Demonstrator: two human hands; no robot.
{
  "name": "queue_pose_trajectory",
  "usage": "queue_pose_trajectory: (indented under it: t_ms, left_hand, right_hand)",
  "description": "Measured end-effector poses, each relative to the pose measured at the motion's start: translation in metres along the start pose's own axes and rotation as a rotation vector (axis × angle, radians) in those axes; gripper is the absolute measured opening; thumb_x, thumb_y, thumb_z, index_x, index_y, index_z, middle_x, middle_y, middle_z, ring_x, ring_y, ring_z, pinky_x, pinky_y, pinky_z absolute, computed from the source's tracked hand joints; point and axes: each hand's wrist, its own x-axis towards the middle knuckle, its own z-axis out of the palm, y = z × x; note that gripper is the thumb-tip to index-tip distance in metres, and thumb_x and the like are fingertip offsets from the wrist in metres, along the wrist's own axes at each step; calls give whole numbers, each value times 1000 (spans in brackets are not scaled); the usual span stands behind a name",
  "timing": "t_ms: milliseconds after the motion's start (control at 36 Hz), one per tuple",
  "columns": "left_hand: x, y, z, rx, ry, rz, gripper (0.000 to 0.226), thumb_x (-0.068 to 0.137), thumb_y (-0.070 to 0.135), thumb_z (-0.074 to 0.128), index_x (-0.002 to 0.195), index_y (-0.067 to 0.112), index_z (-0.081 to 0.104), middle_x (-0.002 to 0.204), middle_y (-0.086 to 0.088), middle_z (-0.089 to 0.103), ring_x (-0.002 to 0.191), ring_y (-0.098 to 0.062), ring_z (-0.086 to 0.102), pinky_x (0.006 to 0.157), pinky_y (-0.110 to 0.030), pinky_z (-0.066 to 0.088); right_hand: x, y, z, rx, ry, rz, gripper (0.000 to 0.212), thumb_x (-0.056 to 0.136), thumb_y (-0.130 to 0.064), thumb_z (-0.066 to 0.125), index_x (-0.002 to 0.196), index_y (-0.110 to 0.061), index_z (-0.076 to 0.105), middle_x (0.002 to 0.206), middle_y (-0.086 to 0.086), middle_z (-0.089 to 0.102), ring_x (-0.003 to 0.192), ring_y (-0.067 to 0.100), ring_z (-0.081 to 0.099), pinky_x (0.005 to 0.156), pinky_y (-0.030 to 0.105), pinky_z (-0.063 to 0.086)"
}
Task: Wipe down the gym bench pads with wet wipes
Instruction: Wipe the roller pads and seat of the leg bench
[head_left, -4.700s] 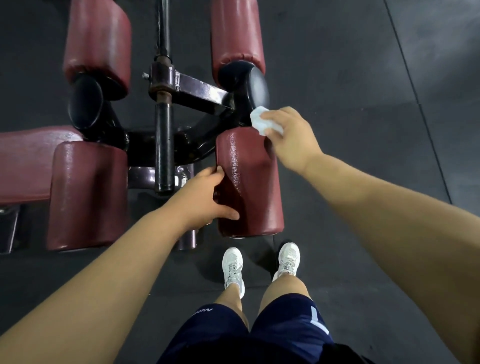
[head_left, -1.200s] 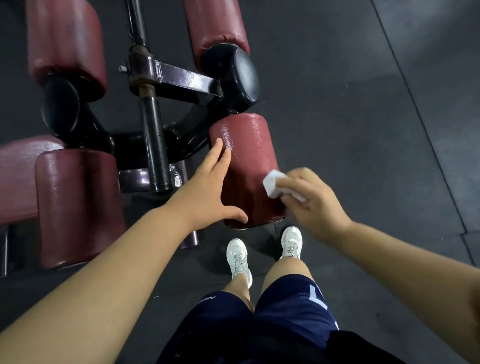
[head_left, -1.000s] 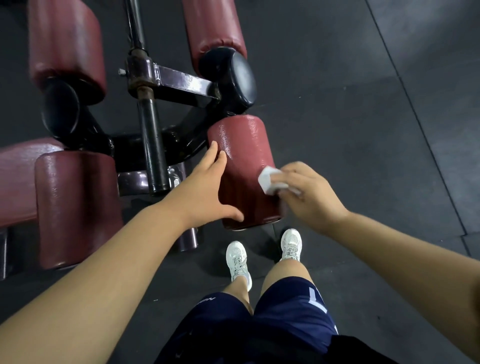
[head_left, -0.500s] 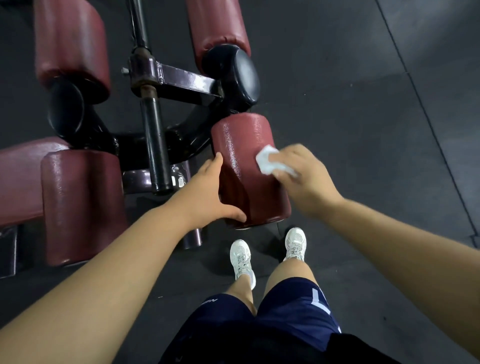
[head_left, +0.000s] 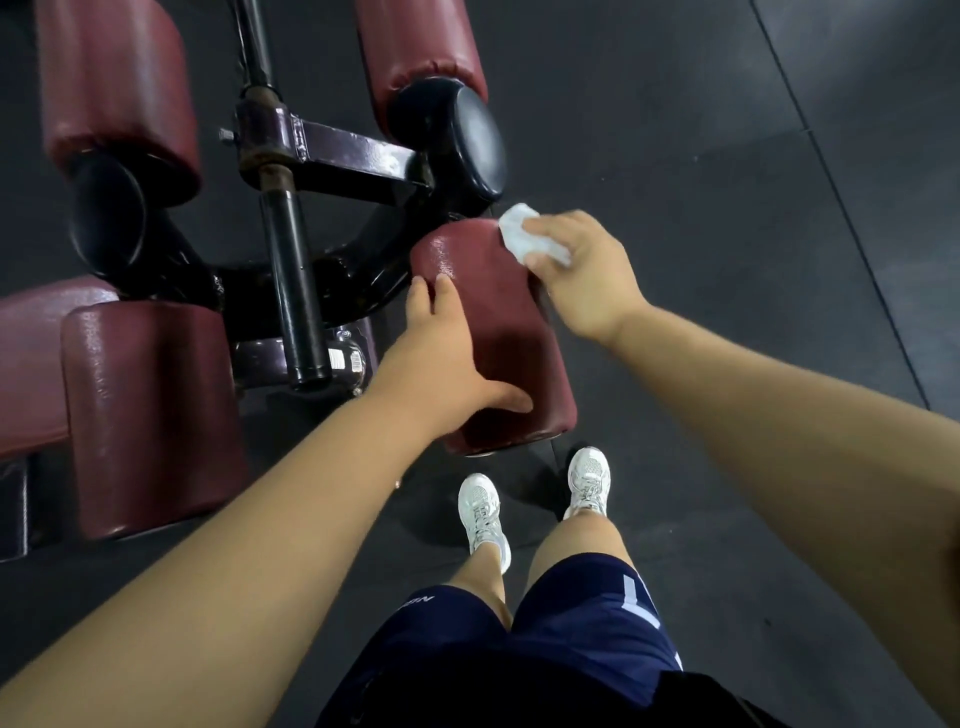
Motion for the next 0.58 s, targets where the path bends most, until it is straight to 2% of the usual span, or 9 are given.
queue_pose_trajectory:
  t_ms: [56,111,194,278,333,361,444,528,583]
  left_hand:
    - [2,-14,-3,-76,-23,-2,145,48,50,88,150,15,-8,159,-2,-7,145,-17,12,112,-29,19]
    - [4,-25,-4,-128,-47,-8,146,45,51,89,151,16,-6,159,1,2,144,-15,14,110,-27,24]
    - [3,-33,-5,-198,-64,-13,147,42,51,89,151,20,-5,158,6,8,142,-13,20,91,-21,36]
    - [1,-36,-6,-218,-58,-3,142,47,46,89,152,22,-4,158,8,10,141,-10,21,78,-10,36]
    - [0,-39,-7,-244,-72,-1,140,48,44,89,152,24,-3,156,9,15,136,-8,27,61,0,35]
    - [0,-40,-7,-255,-79,-1,140,48,43,90,152,25,-3,155,10,18,132,-7,31,58,0,35]
    - [0,-37,-10,-208,-86,9,140,49,46,89,152,21,-2,153,8,19,128,-7,34,72,-15,42]
    - [1,-25,-14,-57,-33,74,131,51,50,86,150,11,9,155,4,12,139,-13,23,86,-19,36]
    - [3,-14,-14,-19,-6,78,134,50,52,86,150,10,7,157,-1,2,143,-16,14,101,-21,27]
  right_hand:
    - [7,-5,-1,7,-15,-9,32,93,-16,55,123,-23,61,109,-6,50,100,7,47,84,10,30]
    - [6,-9,0,3,-13,-52,30,92,-15,56,121,-23,63,107,-5,50,97,7,48,81,6,31]
    - [-9,-8,3,-36,-8,-131,28,90,-11,60,116,-18,65,103,-2,51,90,9,49,77,-1,30]
    - [-33,-2,4,-43,6,-172,28,86,-8,63,112,-16,67,98,-1,51,87,9,49,78,0,31]
    - [-52,2,3,-37,2,-167,27,85,-7,64,109,-19,69,96,0,52,87,8,49,77,2,32]
    - [-63,3,3,-36,-1,-173,26,85,-6,64,106,-20,71,95,1,53,86,9,49,76,3,33]
    - [-92,10,-1,-12,-23,-250,26,82,2,66,97,-18,73,89,3,54,83,12,52,76,12,40]
    - [-105,17,-6,-8,-79,-275,28,80,2,65,102,-14,71,91,3,56,85,16,55,77,20,45]
    - [-102,18,-6,-11,-86,-273,30,79,-1,64,105,-13,71,93,3,57,85,17,56,76,22,46]
